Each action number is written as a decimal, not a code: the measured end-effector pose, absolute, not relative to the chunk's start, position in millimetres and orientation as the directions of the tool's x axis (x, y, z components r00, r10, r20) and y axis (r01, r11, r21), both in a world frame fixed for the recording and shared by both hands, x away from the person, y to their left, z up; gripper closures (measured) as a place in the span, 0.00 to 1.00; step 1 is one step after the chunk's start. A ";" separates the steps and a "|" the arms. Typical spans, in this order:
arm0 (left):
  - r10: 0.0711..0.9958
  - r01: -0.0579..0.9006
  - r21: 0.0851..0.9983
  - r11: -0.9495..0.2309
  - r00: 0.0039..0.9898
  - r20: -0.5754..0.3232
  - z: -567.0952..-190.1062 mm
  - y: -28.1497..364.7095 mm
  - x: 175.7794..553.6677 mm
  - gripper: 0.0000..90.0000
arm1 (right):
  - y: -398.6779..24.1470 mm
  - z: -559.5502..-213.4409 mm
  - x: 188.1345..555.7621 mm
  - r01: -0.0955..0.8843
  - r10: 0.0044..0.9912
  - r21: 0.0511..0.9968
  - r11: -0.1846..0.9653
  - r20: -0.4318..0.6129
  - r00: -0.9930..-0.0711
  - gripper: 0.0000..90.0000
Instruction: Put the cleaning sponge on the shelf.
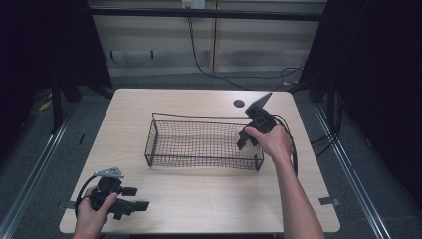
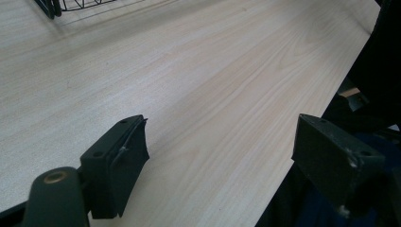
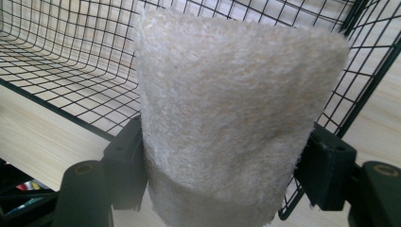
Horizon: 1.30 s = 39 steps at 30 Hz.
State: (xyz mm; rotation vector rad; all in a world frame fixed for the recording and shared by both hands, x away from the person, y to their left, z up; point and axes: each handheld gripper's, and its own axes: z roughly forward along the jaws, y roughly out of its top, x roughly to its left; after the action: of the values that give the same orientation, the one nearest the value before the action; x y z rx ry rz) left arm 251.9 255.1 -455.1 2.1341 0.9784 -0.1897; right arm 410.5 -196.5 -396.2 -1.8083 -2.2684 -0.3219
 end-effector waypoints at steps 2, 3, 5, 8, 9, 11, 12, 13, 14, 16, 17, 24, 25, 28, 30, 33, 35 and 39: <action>0.584 0.699 0.584 -0.413 0.695 -0.419 -455.0 255.3 252.0 0.20 | -196.0 -397.4 410.4 0.976 0.928 0.033 0.217 0.304 -0.216 0.32; 0.584 0.698 0.583 -0.415 0.696 -0.418 -455.0 255.2 252.0 0.20 | -195.2 -399.7 410.3 0.978 0.931 0.030 0.209 0.301 -0.208 0.32; 0.585 0.698 0.583 -0.415 0.696 -0.417 -455.2 254.8 251.8 0.20 | -195.1 -401.9 409.9 0.979 0.934 0.025 0.203 0.293 -0.202 0.32; 0.583 0.699 0.580 -0.419 0.696 -0.418 -455.3 254.3 251.7 0.20 | -195.2 -404.9 409.1 0.982 0.935 0.028 0.189 0.301 -0.188 0.32; 0.584 0.699 0.582 -0.416 0.696 -0.418 -455.3 254.2 251.6 0.20 | -195.2 -407.9 408.5 0.982 0.935 0.025 0.187 0.301 -0.186 0.32; 0.583 0.698 0.580 -0.421 0.698 -0.417 -455.1 254.8 252.0 0.20 | -196.2 -409.4 408.3 0.983 0.938 0.023 0.181 0.297 -0.180 0.32; 0.583 0.698 0.580 -0.421 0.698 -0.417 -455.1 254.8 252.0 0.20 | -196.2 -409.4 408.3 0.983 0.938 0.023 0.181 0.297 -0.180 0.32; 0.583 0.697 0.579 -0.422 0.698 -0.416 -455.2 254.7 252.0 0.20 | -196.5 -411.9 408.0 0.984 0.940 0.020 0.179 0.292 -0.177 0.32; 0.584 0.699 0.580 -0.419 0.696 -0.418 -455.2 254.4 251.8 0.20 | -196.0 -412.5 407.9 0.984 0.941 0.016 0.177 0.290 -0.174 0.32; 0.584 0.699 0.579 -0.420 0.697 -0.417 -455.3 254.3 251.8 0.20 | -195.0 -414.6 407.5 0.984 0.942 0.012 0.176 0.288 -0.172 0.32; 0.583 0.699 0.580 -0.419 0.696 -0.418 -455.3 254.1 251.7 0.20 | -194.3 -415.5 407.1 0.986 0.944 0.016 0.167 0.288 -0.164 0.32; 0.583 0.699 0.582 -0.415 0.696 -0.419 -455.3 254.4 251.6 0.20 | -188.9 -423.2 407.6 0.989 0.952 -0.003 0.150 0.271 -0.144 0.32; 0.584 0.699 0.582 -0.415 0.695 -0.419 -455.2 254.3 251.6 0.20 | -188.3 -424.8 407.7 0.988 0.952 0.003 0.154 0.266 -0.149 0.32; 0.583 0.698 0.584 -0.415 0.697 -0.418 -455.3 254.3 251.6 0.20 | -185.3 -426.4 407.9 0.988 0.955 0.003 0.155 0.254 -0.151 0.32; 0.584 0.699 0.582 -0.414 0.695 -0.420 -455.2 254.3 251.6 0.20 | -183.7 -427.3 407.8 0.988 0.958 0.006 0.152 0.245 -0.148 0.32; 0.583 0.697 0.584 -0.415 0.697 -0.418 -455.3 254.3 251.5 0.20 | -182.7 -429.9 407.7 0.990 0.962 0.006 0.144 0.235 -0.142 0.32; 0.583 0.697 0.584 -0.415 0.697 -0.417 -455.3 254.3 251.6 0.20 | -182.4 -431.5 407.7 0.990 0.965 0.006 0.141 0.225 -0.139 0.32; 0.582 0.697 0.582 -0.419 0.698 -0.417 -455.2 254.4 251.8 0.20 | -178.9 -433.4 408.0 0.989 0.968 -0.016 0.149 0.207 -0.142 0.32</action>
State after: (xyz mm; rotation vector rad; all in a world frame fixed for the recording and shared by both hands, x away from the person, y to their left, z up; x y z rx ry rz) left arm 251.8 254.4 -455.2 2.1412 0.9724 -0.1926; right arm 408.0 -178.9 -433.4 -1.9380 -2.2472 -0.1847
